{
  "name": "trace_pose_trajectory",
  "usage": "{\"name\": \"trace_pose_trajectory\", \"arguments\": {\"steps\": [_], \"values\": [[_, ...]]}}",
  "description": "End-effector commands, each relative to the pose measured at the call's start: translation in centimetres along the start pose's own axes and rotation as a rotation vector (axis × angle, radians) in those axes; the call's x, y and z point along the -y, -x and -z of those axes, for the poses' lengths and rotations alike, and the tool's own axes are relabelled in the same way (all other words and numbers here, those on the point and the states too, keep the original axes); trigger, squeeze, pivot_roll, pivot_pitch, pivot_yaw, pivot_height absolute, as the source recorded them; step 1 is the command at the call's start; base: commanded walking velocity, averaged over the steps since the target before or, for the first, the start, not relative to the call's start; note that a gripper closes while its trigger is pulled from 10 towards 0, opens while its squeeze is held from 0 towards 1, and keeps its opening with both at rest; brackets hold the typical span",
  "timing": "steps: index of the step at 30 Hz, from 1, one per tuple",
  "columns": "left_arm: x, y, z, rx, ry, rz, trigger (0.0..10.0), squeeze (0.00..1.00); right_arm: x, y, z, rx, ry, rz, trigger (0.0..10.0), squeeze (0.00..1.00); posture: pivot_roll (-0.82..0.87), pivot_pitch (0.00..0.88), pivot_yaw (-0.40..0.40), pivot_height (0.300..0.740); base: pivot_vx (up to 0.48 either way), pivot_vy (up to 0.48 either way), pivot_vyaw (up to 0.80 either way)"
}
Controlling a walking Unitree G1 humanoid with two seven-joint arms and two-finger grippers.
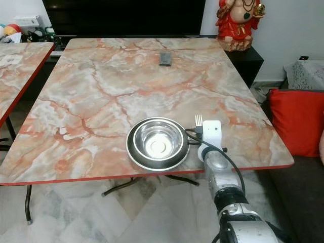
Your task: Setting the table
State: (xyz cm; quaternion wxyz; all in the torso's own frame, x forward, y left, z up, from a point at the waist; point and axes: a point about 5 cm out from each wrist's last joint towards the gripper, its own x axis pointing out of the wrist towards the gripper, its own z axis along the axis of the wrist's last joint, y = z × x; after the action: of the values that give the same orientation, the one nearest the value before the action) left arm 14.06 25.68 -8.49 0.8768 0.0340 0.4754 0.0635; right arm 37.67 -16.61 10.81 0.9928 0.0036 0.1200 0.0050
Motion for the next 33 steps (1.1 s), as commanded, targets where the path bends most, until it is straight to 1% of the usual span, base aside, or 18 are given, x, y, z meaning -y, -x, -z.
{"name": "trace_pose_trajectory", "arguments": {"steps": [1, 4, 17, 29, 30, 31, 32, 33], "values": [[-0.18, 0.27, 1.10, -0.033, -0.002, 0.001, 10.0, 0.00, -0.22, -0.13, -0.37, 0.016, -0.008, -0.005, 10.0, 0.00, 0.01, 0.131, -0.016, 0.740, 0.000, 0.000, 0.00], [-0.43, 0.33, 1.17, -0.034, -0.004, -0.002, 10.0, 0.00, -0.56, -0.21, -0.39, 0.021, -0.013, -0.012, 10.0, 0.00, 0.02, 0.135, -0.015, 0.740, 0.000, 0.000, 0.00], [-0.59, 0.45, 1.54, -0.043, -0.007, -0.005, 10.0, 0.00, -0.22, -0.37, -0.66, 0.030, -0.021, 0.011, 10.0, 0.00, 0.03, 0.149, -0.009, 0.740, 0.000, 0.000, 0.00], [-0.75, 0.57, 1.83, -0.045, -0.013, -0.010, 10.0, 0.00, -0.89, -0.42, -0.27, 0.014, -0.027, 0.004, 10.0, 0.00, 0.05, 0.159, -0.005, 0.740, 0.000, 0.000, 0.00], [-0.78, 0.59, 1.85, -0.045, -0.014, -0.010, 10.0, 0.00, -0.91, -0.41, -0.21, 0.013, -0.027, 0.004, 10.0, 0.16, 0.05, 0.159, -0.004, 0.740, 0.000, 0.000, 0.00], [-0.80, 0.59, 1.85, -0.045, -0.015, -0.010, 10.0, 0.00, -0.92, -0.41, -0.20, 0.012, -0.028, 0.004, 10.0, 0.16, 0.05, 0.159, -0.004, 0.740, 0.000, 0.000, 0.00], [-0.85, 0.61, 1.88, -0.045, -0.016, -0.010, 10.0, 0.00, -0.91, -0.41, -0.16, 0.011, -0.029, 0.006, 10.0, 0.29, 0.05, 0.163, -0.004, 0.740, 0.000, 0.000, 0.00], [-0.86, 0.62, 1.89, -0.045, -0.016, -0.009, 10.0, 0.00, -0.90, -0.41, -0.15, 0.010, -0.029, 0.007, 10.0, 0.29, 0.05, 0.163, -0.004, 0.740, 0.000, 0.000, 0.00]]}}
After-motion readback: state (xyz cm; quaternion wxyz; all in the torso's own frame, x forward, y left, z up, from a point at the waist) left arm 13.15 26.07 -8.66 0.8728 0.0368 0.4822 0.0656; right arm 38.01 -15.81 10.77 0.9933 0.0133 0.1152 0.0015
